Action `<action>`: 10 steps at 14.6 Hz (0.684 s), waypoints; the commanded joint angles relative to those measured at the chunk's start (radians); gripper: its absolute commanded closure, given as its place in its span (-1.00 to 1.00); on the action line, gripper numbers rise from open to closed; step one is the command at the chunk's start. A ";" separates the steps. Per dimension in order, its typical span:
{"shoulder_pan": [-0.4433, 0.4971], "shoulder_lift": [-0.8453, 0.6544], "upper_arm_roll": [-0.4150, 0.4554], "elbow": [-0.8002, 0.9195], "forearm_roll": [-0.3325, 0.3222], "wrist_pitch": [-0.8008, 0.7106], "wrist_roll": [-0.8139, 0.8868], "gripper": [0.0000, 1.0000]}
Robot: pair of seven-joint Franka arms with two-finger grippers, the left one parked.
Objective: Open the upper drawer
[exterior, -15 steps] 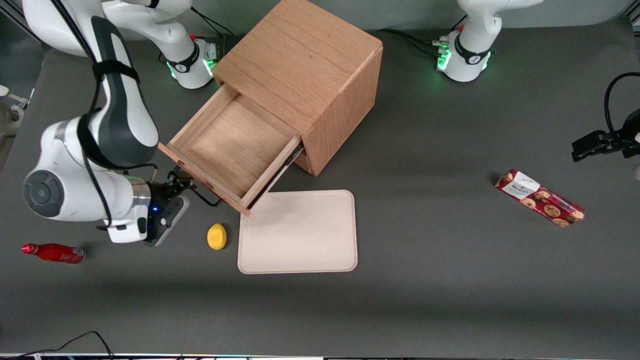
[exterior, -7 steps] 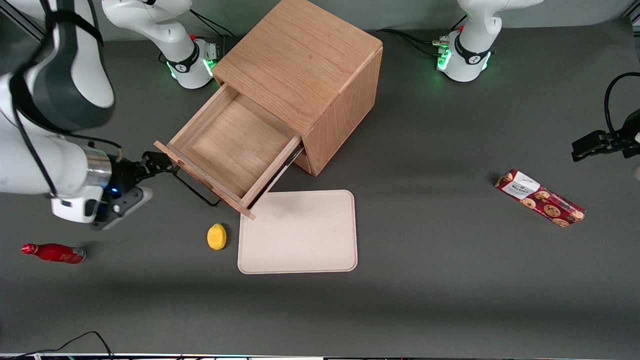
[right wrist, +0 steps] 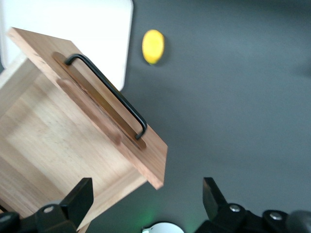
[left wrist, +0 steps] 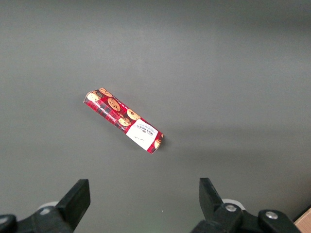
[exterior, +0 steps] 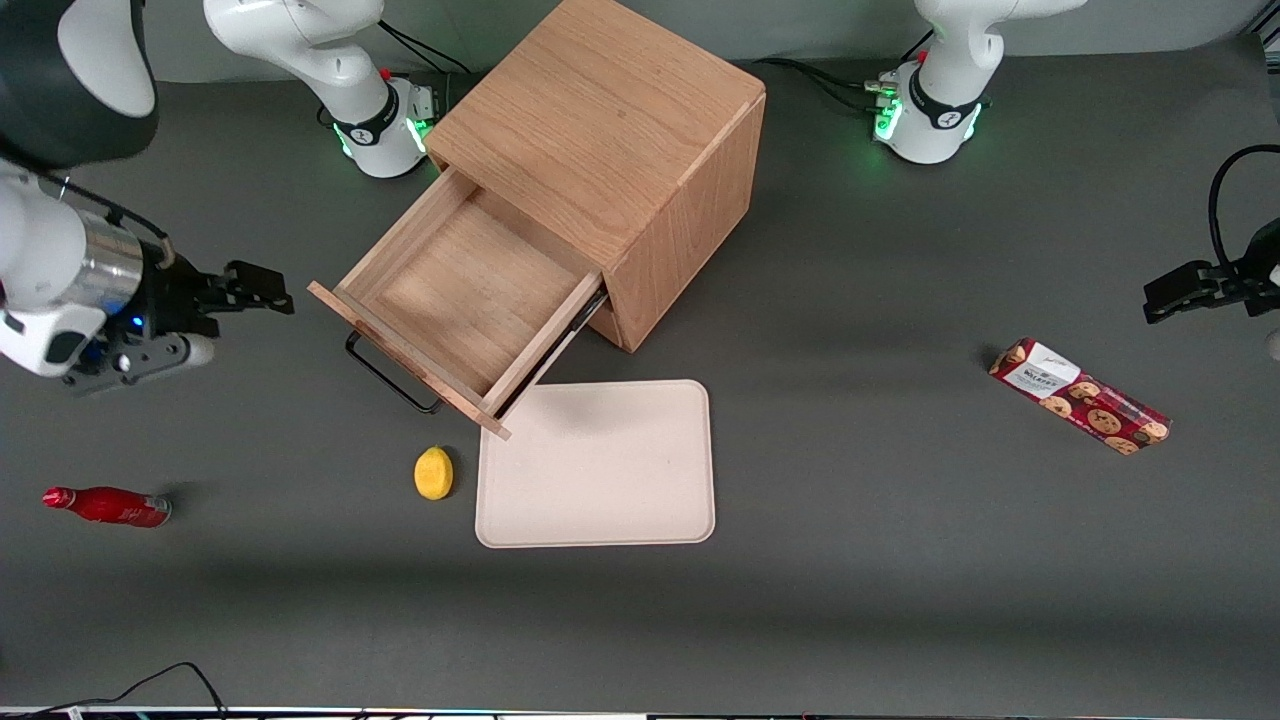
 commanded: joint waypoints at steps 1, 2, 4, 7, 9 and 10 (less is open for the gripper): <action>-0.006 -0.171 0.002 -0.243 -0.055 0.109 0.062 -1.00; -0.018 -0.235 0.007 -0.331 -0.100 0.174 0.062 -1.00; -0.059 -0.281 0.013 -0.388 -0.108 0.197 0.068 -1.00; -0.199 -0.274 0.075 -0.379 -0.112 0.190 0.056 -1.00; -0.268 -0.259 0.128 -0.361 -0.118 0.190 0.062 -1.00; -0.273 -0.258 0.126 -0.352 -0.126 0.190 0.063 -1.00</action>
